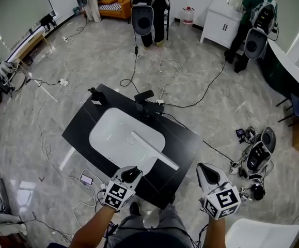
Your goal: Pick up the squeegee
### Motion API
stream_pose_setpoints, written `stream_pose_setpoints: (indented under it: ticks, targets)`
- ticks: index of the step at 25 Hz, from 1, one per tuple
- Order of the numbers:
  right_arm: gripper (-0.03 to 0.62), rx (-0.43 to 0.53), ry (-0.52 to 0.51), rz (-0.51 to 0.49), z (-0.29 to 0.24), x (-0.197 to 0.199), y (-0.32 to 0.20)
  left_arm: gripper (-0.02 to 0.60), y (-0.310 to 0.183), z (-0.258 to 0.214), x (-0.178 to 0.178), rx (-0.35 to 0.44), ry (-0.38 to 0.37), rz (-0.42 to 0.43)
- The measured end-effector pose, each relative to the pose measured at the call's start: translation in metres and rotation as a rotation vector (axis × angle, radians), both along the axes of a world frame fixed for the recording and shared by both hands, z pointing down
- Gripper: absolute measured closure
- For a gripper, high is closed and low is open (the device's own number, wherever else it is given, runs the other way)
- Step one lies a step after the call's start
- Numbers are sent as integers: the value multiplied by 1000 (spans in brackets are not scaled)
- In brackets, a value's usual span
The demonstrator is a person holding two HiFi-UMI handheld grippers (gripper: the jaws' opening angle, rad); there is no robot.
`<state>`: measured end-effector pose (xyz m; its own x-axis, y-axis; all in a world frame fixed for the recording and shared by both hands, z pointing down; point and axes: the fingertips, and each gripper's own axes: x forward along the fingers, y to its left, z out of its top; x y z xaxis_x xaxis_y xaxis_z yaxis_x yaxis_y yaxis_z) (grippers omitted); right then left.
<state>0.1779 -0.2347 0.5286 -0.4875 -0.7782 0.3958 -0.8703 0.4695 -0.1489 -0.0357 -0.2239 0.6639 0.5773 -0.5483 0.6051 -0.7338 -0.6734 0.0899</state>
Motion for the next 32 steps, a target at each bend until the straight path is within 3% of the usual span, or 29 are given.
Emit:
stream_pose_setpoints:
  ticks: [15, 22, 32]
  targets:
    - [585, 1, -7, -32, -20, -38, 18, 486, 15, -49, -56, 68, 59, -86]
    - [585, -17, 27, -100, -17, -65, 26, 486, 19, -52, -74, 59, 71, -108]
    - [585, -22, 24, -102, -18, -77, 28, 486, 20, -58, -93, 64, 74, -128]
